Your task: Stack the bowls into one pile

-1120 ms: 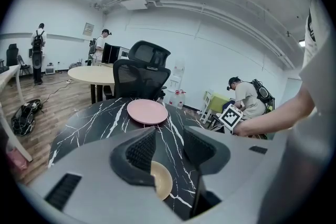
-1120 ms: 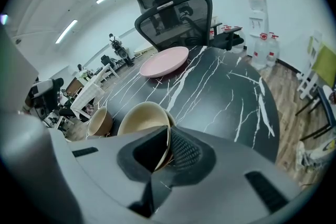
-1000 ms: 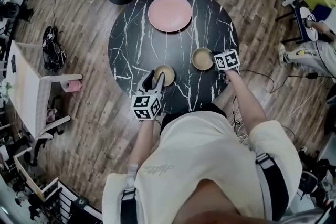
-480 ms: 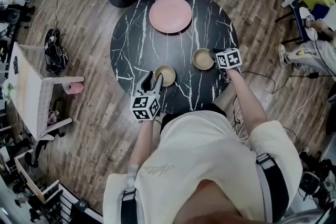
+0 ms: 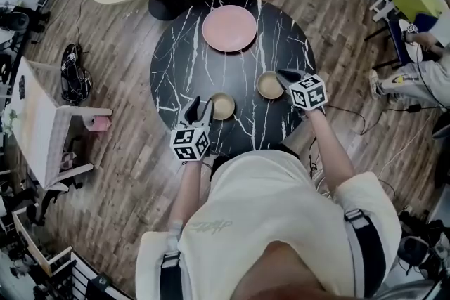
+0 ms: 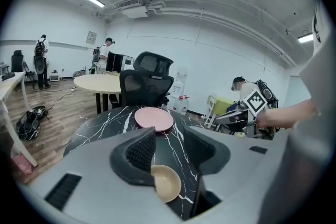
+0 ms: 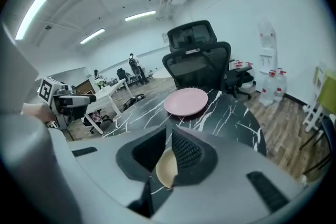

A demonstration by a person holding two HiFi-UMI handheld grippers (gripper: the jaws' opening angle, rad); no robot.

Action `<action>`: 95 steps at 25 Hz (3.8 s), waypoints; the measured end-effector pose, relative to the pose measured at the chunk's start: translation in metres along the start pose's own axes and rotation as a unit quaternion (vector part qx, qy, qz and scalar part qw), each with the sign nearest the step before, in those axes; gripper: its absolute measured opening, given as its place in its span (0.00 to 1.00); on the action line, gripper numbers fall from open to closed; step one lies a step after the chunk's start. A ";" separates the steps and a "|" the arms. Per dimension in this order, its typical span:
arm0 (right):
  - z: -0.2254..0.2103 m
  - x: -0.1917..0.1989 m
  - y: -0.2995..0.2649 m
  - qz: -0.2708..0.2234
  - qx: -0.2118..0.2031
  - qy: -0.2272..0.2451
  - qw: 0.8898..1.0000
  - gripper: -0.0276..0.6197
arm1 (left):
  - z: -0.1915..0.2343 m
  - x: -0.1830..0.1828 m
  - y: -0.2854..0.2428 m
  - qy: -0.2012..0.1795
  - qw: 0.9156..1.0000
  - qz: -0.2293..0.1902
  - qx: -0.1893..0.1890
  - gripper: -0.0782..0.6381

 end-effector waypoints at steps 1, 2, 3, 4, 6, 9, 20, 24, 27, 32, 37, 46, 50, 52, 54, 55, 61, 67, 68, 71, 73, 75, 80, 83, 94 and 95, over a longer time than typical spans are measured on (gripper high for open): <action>0.006 -0.004 0.004 -0.008 -0.008 0.005 1.000 0.11 | 0.001 -0.002 0.002 -0.002 1.000 -0.003 -0.002 0.36; 0.011 -0.007 0.008 -0.014 -0.016 0.010 1.000 0.09 | 0.002 -0.004 0.004 -0.003 1.000 -0.005 -0.004 0.36; 0.017 -0.009 0.011 -0.020 -0.022 0.013 0.999 0.09 | 0.003 -0.005 0.007 -0.004 1.000 -0.007 -0.007 0.36; 0.021 -0.012 0.014 -0.025 -0.026 0.015 0.999 0.08 | 0.005 -0.005 0.010 -0.003 1.000 -0.009 -0.011 0.36; 0.028 -0.017 0.021 -0.033 -0.029 0.016 0.999 0.07 | 0.008 -0.004 0.015 0.000 1.000 -0.009 -0.017 0.36; 0.037 -0.024 0.029 -0.049 -0.034 0.016 0.998 0.06 | 0.016 -0.001 0.021 0.003 1.000 -0.007 -0.025 0.36; 0.080 -0.015 0.033 -0.070 -0.037 0.046 0.996 0.05 | 0.044 0.027 0.008 0.014 0.999 0.033 -0.009 0.36; 0.088 -0.002 0.034 -0.058 -0.026 0.048 0.997 0.05 | 0.052 0.045 -0.005 0.020 0.998 0.056 0.006 0.36; 0.090 0.006 0.032 -0.054 -0.015 0.046 0.997 0.05 | 0.060 0.056 -0.016 0.023 0.997 0.066 0.022 0.36; 0.099 0.017 0.030 -0.053 -0.003 0.036 0.998 0.05 | 0.066 0.085 -0.030 0.045 0.993 0.095 0.048 0.36; 0.105 0.032 0.032 -0.034 0.014 0.025 0.999 0.05 | 0.067 0.111 -0.040 0.058 0.989 0.122 0.061 0.36; 0.116 0.049 0.037 -0.002 0.022 0.044 0.999 0.05 | 0.085 0.151 -0.048 0.095 0.980 0.155 0.076 0.36; 0.114 0.053 0.039 0.011 0.027 0.052 0.998 0.05 | 0.086 0.161 -0.055 0.103 0.978 0.162 0.083 0.36; 0.114 0.054 0.039 0.013 0.028 0.050 0.998 0.05 | 0.082 0.162 -0.057 0.085 0.978 0.167 0.089 0.34; 0.116 0.055 0.038 0.014 0.027 0.053 0.998 0.05 | 0.079 0.165 -0.060 0.063 0.978 0.176 0.089 0.34; 0.116 0.055 0.038 0.014 0.026 0.056 0.998 0.05 | 0.078 0.166 -0.061 0.062 0.978 0.179 0.088 0.34; 0.118 0.056 0.032 0.018 0.026 0.053 0.998 0.05 | 0.077 0.174 -0.064 0.095 0.974 0.187 0.091 0.29; 0.118 0.060 0.025 0.021 0.026 0.041 0.999 0.05 | 0.081 0.176 -0.065 0.093 0.972 0.202 0.081 0.19; 0.117 0.060 0.024 0.021 0.028 0.039 0.999 0.05 | 0.080 0.176 -0.065 0.093 0.972 0.202 0.081 0.19; 0.116 0.059 0.022 0.018 0.030 0.034 0.999 0.05 | 0.080 0.175 -0.066 0.088 0.972 0.203 0.080 0.16; 0.116 0.059 0.021 0.017 0.030 0.034 0.999 0.05 | 0.080 0.174 -0.065 0.088 0.972 0.204 0.079 0.16; 0.115 0.058 0.020 0.016 0.030 0.034 0.999 0.05 | 0.079 0.174 -0.064 0.088 0.971 0.206 0.078 0.16; 0.114 0.056 0.020 0.011 0.030 0.030 0.999 0.05 | 0.078 0.169 -0.057 0.092 0.972 0.206 0.071 0.16; 0.115 0.055 0.022 0.007 0.028 0.028 0.999 0.05 | 0.077 0.165 -0.050 0.097 0.973 0.200 0.067 0.16; 0.100 0.063 0.035 -0.002 0.012 0.030 0.999 0.05 | 0.060 0.153 -0.042 0.108 0.976 0.183 0.040 0.16; 0.098 0.063 0.037 -0.004 0.010 0.031 0.999 0.05 | 0.057 0.152 -0.042 0.109 0.977 0.182 0.037 0.16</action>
Point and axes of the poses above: the fingertips, and each gripper's own axes: y backward along the fingers, z to its left, x out of its underside, the point moved 2 cm from there along y, backward along the fingers, and after that the axes turned 6 degrees about x, right-handed, at the moved point
